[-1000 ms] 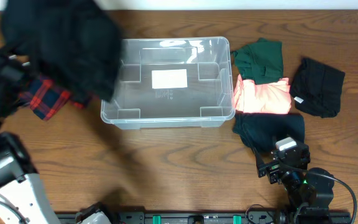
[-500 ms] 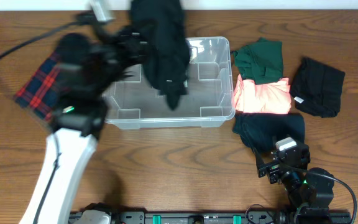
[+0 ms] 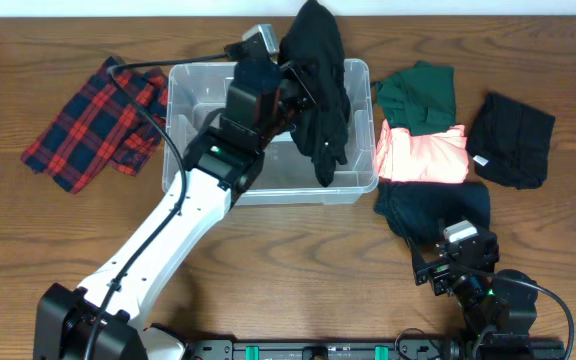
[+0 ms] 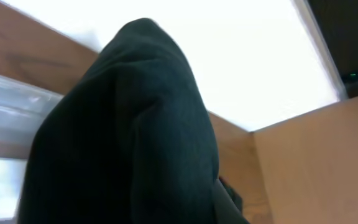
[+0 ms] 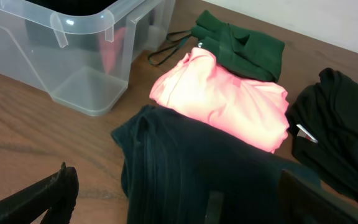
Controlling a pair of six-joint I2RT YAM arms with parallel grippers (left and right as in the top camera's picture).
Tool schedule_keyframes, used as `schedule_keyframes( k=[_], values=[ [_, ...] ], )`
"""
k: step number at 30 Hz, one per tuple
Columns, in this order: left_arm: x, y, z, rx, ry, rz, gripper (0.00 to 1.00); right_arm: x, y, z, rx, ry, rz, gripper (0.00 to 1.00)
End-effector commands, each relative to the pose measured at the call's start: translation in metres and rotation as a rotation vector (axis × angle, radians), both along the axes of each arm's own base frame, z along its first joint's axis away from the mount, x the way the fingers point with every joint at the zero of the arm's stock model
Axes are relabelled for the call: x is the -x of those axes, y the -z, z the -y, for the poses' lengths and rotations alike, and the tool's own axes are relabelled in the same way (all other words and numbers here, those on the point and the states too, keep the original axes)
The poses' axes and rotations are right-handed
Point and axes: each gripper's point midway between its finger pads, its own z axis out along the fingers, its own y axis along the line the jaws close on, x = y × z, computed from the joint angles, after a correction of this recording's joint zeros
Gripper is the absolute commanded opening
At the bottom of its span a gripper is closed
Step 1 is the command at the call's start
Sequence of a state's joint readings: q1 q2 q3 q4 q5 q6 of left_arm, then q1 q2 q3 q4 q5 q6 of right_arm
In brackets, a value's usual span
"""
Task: Pack container
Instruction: 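Lift the black trousers with the left gripper and carry them over the bin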
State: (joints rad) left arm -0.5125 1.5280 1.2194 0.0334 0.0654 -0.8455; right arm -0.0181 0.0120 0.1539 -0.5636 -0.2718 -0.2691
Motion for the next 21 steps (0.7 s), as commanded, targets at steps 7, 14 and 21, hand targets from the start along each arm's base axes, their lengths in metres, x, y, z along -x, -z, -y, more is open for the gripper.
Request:
schedule_keyframes(
  k=[7,14,21],
  values=[
    [0.017,0.042,-0.034,-0.165,-0.120,-0.180,0.06,-0.001,0.000,0.003,-0.008,0.021,0.000,0.99],
    [0.043,0.080,-0.056,-0.298,-0.145,-0.348,0.06,-0.001,0.000,0.003,-0.008,0.021,0.000,0.99],
    [0.077,0.110,-0.075,-0.393,-0.152,-0.522,0.06,-0.001,0.000,0.003,-0.008,0.021,0.000,0.99]
  ],
)
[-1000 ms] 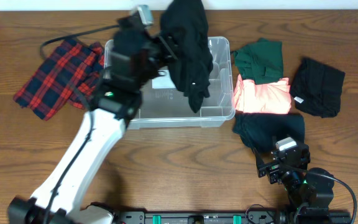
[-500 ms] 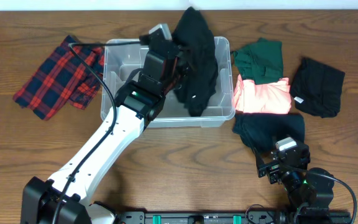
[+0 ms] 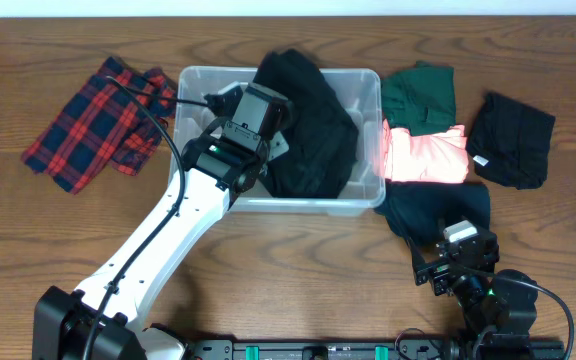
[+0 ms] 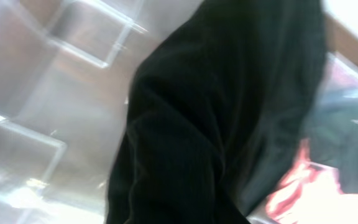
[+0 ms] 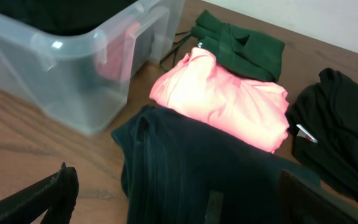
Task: Pack container
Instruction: 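Lift the black trousers with the left gripper and carry them over the bin, then lower the black trousers into the bin and release the left gripper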
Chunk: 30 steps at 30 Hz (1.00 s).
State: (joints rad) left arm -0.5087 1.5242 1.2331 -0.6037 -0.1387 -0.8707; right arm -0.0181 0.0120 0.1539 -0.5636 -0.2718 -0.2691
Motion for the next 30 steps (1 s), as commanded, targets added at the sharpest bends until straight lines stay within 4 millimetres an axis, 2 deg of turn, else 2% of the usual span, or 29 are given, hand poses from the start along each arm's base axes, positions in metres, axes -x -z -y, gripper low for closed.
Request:
schedule_keyframes(
  k=[1,2,7,12,13,14,18,19,20,21,26,30],
  values=[
    [0.015,0.002,0.001,0.002,0.019,-0.060,0.12,-0.001,0.000,0.003,-0.008,0.021,0.000,0.99],
    [0.018,0.004,-0.001,-0.006,0.019,-0.073,0.16,-0.001,0.000,0.003,-0.008,0.021,0.000,0.99],
    [0.024,-0.001,-0.005,-0.009,0.016,-0.077,0.17,-0.001,0.000,0.003,-0.008,0.021,0.000,0.99],
    [0.027,-0.033,-0.020,-0.020,-0.021,0.017,0.16,-0.001,0.000,0.003,-0.008,0.021,0.000,0.99],
    [0.029,-0.040,-0.025,-0.026,-0.032,0.037,0.09,-0.001,0.000,0.003,-0.008,0.021,0.000,0.99],
    [0.031,-0.046,-0.030,-0.033,-0.041,0.053,0.06,-0.001,0.000,0.003,-0.008,0.021,0.000,0.99],
    [0.048,-0.061,-0.046,-0.058,-0.062,0.070,0.06,-0.001,0.000,0.003,-0.008,0.021,0.000,0.99],
    [0.052,-0.061,-0.049,-0.067,-0.064,0.060,0.24,-0.001,0.000,0.003,-0.008,0.021,0.000,0.99],
    [0.055,-0.060,-0.051,-0.074,-0.063,0.049,0.49,-0.001,0.000,0.003,-0.008,0.021,0.000,0.99],
    [0.058,-0.058,-0.052,-0.081,-0.063,0.037,0.98,-0.001,0.000,0.003,-0.008,0.021,0.000,0.99],
    [0.063,-0.049,-0.057,-0.121,-0.063,-0.008,0.98,-0.001,0.000,0.003,-0.008,0.021,0.000,0.99],
    [0.060,-0.052,-0.065,-0.155,-0.090,0.017,0.98,-0.001,0.000,0.003,-0.008,0.021,0.000,0.99]
  ],
)
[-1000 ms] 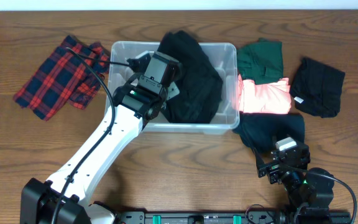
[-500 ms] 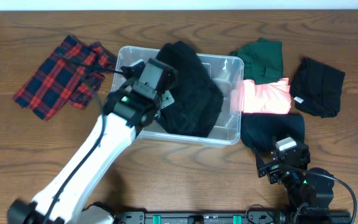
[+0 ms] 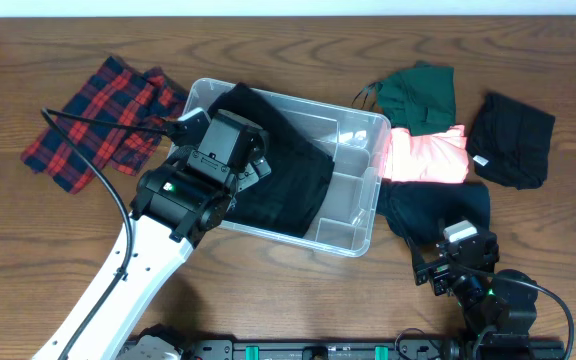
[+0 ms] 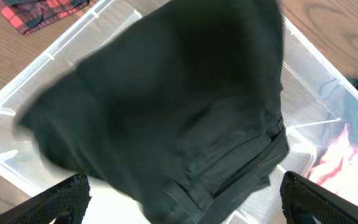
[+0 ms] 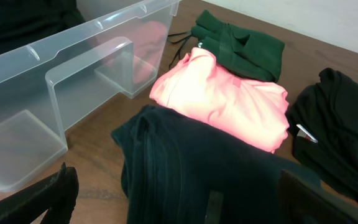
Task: Pack container
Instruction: 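Lower the black trousers into the bin and release the left gripper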
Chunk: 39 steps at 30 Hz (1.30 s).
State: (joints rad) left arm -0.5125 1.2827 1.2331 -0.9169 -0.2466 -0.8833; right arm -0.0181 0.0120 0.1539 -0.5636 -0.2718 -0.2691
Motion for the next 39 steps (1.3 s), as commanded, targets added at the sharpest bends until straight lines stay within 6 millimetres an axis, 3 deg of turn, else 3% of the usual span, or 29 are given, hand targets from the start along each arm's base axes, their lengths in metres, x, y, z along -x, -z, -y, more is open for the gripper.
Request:
schedule_keyframes(
  k=[1,8,10,12,14,19,21,25,34,39],
  values=[
    [-0.007,-0.009,-0.011,-0.060,-0.033,0.048,0.98,-0.001,0.000,0.003,-0.008,0.021,0.000,0.99],
    [-0.026,-0.025,-0.030,-0.209,-0.058,0.156,0.98,-0.001,0.000,0.003,-0.008,0.021,0.000,0.99],
    [-0.038,-0.027,-0.027,-0.278,0.023,0.178,0.85,-0.001,0.000,0.003,-0.008,0.021,0.000,0.99],
    [-0.051,-0.021,-0.022,-0.350,0.109,0.170,0.78,-0.001,0.000,0.003,-0.008,0.021,0.000,0.99],
    [-0.059,-0.007,-0.021,-0.421,0.179,0.127,0.73,-0.001,0.000,0.003,-0.008,0.021,0.000,0.99],
    [-0.071,0.055,-0.023,-0.432,0.238,-0.060,0.59,-0.001,0.000,0.003,-0.008,0.021,0.000,0.99],
    [-0.074,0.084,-0.024,-0.395,0.251,-0.141,0.57,-0.001,0.000,0.003,-0.008,0.021,0.000,0.99],
    [-0.079,0.122,-0.024,-0.343,0.291,-0.234,0.57,-0.001,0.000,0.003,-0.008,0.021,0.000,0.99],
    [-0.091,0.174,-0.039,-0.311,0.267,-0.325,0.65,-0.001,0.000,0.003,-0.008,0.021,0.000,0.99],
    [-0.098,0.196,-0.046,-0.187,0.202,-0.349,0.65,-0.001,0.000,0.003,-0.008,0.021,0.000,0.99]
  ],
)
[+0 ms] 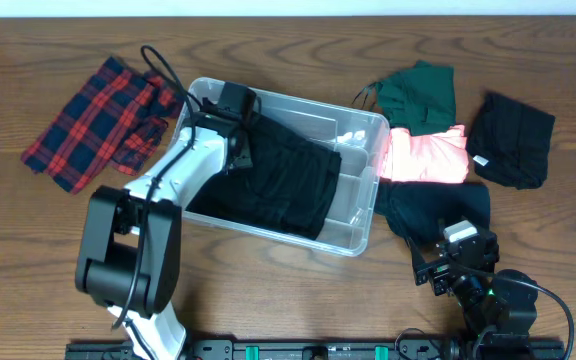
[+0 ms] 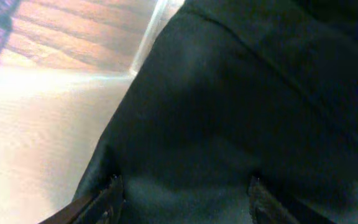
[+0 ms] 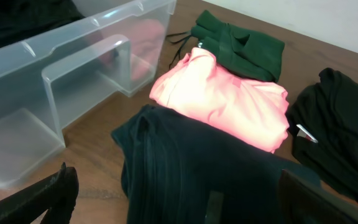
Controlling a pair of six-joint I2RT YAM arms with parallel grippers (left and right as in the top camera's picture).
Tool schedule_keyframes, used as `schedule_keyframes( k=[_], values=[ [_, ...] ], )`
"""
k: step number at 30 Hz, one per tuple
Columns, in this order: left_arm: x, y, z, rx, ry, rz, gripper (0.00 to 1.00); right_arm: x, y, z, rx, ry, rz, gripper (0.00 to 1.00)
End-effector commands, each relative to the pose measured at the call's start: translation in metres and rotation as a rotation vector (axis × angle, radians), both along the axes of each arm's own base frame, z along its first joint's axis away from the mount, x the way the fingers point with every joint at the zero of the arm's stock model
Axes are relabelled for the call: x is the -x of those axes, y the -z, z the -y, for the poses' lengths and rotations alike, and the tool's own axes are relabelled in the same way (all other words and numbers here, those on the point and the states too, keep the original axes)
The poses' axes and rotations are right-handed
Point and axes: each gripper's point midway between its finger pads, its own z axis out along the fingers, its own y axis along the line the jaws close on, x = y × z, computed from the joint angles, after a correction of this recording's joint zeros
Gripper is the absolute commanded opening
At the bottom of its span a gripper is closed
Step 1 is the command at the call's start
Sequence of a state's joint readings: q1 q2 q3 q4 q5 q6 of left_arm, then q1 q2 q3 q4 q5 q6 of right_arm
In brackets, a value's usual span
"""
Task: Pack container
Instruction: 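Lower the black trousers into the bin and release the left gripper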
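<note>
The clear plastic container [image 1: 356, 228] lies skewed on the wooden table. A black garment [image 1: 273, 185] lies spread inside it and fills the left wrist view [image 2: 229, 106]. My left gripper [image 1: 234, 122] is down in the container's far left corner, open, its fingers [image 2: 107, 196] spread on the black cloth [image 2: 182, 196]. My right gripper [image 1: 446, 262] rests near the front right edge, open, over a dark garment [image 3: 191, 168]. Nothing sits between its fingers [image 3: 58, 186].
A pink garment [image 1: 425, 155], a green garment [image 1: 418, 90] and another black garment [image 1: 511, 140] lie right of the container. The dark garment [image 1: 433, 208] lies just in front of them. A red plaid cloth [image 1: 93, 122] lies to the container's left.
My left gripper has gone from above the container's left half down onto the black garment at the far left corner. The garment lies flatter and reaches further right. The right arm is unmoved.
My left gripper first held the black garment high over the container. Then the garment was down inside it. Then the container stood skewed and nearer, with the gripper open above the dropped garment. Now the gripper lies low on the cloth.
</note>
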State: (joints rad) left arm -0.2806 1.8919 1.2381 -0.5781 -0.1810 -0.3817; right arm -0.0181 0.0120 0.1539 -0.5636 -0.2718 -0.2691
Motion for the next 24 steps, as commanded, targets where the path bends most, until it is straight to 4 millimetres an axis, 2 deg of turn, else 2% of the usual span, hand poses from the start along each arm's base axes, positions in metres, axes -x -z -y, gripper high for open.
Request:
schedule_keyframes(
  k=[1,9,15,18,21,24],
  values=[
    [-0.005,0.019,-0.010,0.083,-0.076,-0.033,0.65,-0.001,0.000,0.003,-0.008,0.021,0.000,0.99],
    [-0.023,0.015,-0.024,0.130,-0.204,0.046,0.65,-0.001,0.000,0.003,-0.008,0.021,0.000,0.99],
    [-0.019,0.016,-0.027,0.145,-0.280,0.037,0.64,-0.001,0.000,0.003,-0.008,0.021,0.000,0.99],
    [-0.016,0.015,-0.023,0.162,-0.266,0.021,0.67,-0.001,0.000,0.003,-0.008,0.021,0.000,0.99],
    [-0.016,0.000,-0.015,0.188,-0.167,0.028,0.74,-0.001,0.000,0.003,-0.008,0.021,0.000,0.99],
    [-0.017,-0.033,-0.013,0.191,-0.089,0.076,0.82,-0.001,0.000,0.003,-0.008,0.021,0.000,0.99]
  ],
)
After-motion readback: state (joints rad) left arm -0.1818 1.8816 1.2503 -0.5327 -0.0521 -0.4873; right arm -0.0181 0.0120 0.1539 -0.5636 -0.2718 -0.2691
